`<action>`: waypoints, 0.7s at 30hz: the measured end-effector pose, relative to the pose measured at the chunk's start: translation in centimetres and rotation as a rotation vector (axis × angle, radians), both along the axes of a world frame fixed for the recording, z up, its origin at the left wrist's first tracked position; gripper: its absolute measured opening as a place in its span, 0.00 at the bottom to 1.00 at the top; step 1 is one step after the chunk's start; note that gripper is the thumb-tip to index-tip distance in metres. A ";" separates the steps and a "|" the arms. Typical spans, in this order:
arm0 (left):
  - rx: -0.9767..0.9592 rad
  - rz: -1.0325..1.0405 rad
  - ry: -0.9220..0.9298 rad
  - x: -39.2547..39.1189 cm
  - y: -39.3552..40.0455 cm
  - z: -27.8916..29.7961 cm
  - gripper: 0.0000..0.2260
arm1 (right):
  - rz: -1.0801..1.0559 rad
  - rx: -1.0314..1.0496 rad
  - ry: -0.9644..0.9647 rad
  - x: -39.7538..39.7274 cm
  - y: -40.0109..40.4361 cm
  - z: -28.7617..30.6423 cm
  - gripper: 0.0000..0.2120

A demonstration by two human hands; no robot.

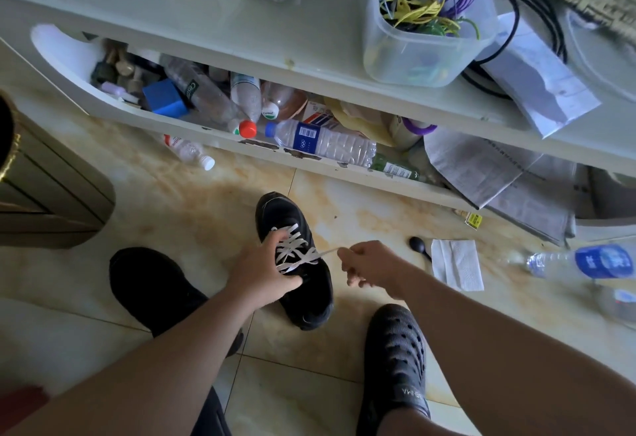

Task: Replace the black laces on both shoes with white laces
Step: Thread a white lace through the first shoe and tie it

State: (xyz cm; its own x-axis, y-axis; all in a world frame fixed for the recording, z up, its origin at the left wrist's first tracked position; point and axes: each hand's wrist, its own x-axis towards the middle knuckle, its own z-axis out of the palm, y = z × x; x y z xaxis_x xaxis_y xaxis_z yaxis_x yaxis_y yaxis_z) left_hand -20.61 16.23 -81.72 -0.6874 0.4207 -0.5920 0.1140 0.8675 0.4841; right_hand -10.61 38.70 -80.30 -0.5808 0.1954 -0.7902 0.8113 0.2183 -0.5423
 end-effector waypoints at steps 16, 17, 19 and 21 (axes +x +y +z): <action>0.402 0.582 -0.502 -1.9 3.7 1.4 0.06 | 0.232 0.460 0.220 -3.8 -3.5 1.0 0.17; 0.411 0.597 -0.527 -2.1 3.9 1.8 0.07 | 0.148 0.394 0.245 -3.9 -3.9 0.8 0.15; 0.443 0.617 -0.533 -2.5 4.2 2.1 0.05 | 0.036 0.320 0.268 -4.0 -4.9 1.0 0.14; 0.464 0.607 -0.485 -2.7 4.1 1.9 0.05 | 0.039 0.282 0.243 -3.9 -6.0 1.1 0.13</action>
